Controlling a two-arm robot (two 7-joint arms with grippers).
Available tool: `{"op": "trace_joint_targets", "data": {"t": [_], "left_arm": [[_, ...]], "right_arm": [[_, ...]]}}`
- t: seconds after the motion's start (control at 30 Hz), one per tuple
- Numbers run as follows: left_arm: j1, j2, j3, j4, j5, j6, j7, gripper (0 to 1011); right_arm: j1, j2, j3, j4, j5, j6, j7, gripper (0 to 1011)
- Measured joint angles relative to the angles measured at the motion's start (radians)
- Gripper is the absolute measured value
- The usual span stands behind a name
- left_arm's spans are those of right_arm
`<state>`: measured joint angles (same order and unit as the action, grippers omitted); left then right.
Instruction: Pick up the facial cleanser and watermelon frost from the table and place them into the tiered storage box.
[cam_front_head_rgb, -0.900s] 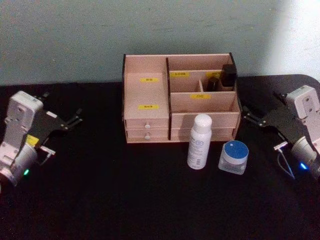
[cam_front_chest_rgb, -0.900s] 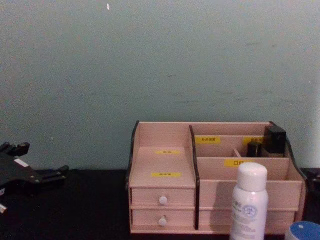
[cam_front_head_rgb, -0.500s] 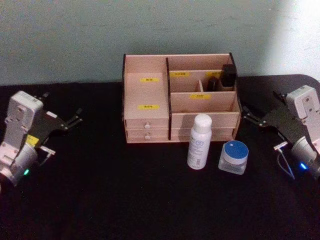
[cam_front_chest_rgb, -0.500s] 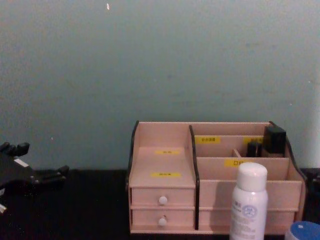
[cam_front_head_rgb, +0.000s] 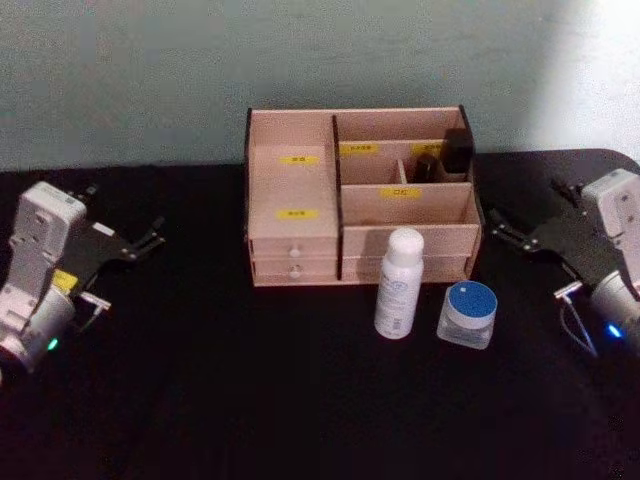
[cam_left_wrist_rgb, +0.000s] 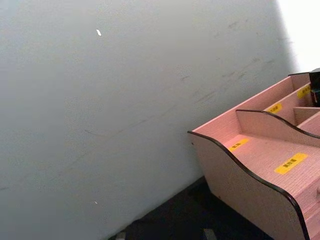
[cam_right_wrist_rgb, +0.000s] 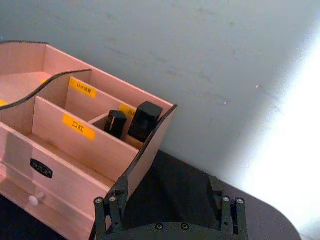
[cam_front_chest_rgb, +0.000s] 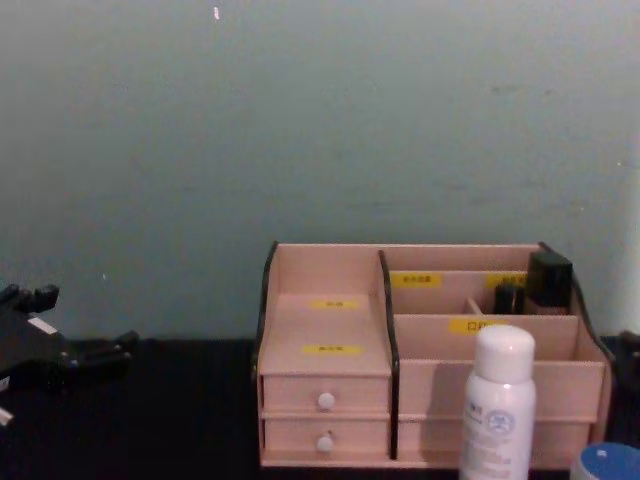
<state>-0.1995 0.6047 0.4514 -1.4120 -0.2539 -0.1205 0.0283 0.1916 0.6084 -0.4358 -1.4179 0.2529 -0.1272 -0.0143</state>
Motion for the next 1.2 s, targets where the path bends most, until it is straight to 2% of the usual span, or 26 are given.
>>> {"op": "trace_joint_targets", "data": {"t": [0.17,0.2,0.3,0.53,0.8,0.9,1.0,1.03,1.2], "left_arm": [[0.000,0.000,0.000,0.000,0.000,0.000,0.000,1001],[0.000,0.000,0.000,0.000,0.000,0.000,0.000,1001],[0.000,0.000,0.000,0.000,0.000,0.000,0.000,1001],[0.000,0.000,0.000,0.000,0.000,0.000,0.000,1001],[0.000,0.000,0.000,0.000,0.000,0.000,0.000,1001],[0.000,0.000,0.000,0.000,0.000,0.000,0.000,1001],[0.000,0.000,0.000,0.000,0.000,0.000,0.000,1001],[0.000,0.000,0.000,0.000,0.000,0.000,0.000,1001],[0.000,0.000,0.000,0.000,0.000,0.000,0.000,1001]], "right_arm": [[-0.041,0.023,0.044,-0.049,0.015,-0.028,0.020,1000],[-0.041,0.023,0.044,-0.049,0.015,-0.028,0.020,1000],[-0.088,0.053,0.076,-0.111,0.041,-0.039,0.044,1000],[-0.183,0.110,0.113,-0.229,0.101,-0.052,0.126,1000],[-0.250,0.152,0.115,-0.310,0.142,-0.044,0.232,1000],[-0.254,0.157,0.109,-0.316,0.154,-0.034,0.265,1000],[-0.253,0.158,0.096,-0.317,0.171,-0.017,0.323,1000],[-0.253,0.158,0.096,-0.317,0.171,-0.017,0.323,1000],[-0.227,0.139,0.077,-0.287,0.201,0.015,0.393,1000]]}}
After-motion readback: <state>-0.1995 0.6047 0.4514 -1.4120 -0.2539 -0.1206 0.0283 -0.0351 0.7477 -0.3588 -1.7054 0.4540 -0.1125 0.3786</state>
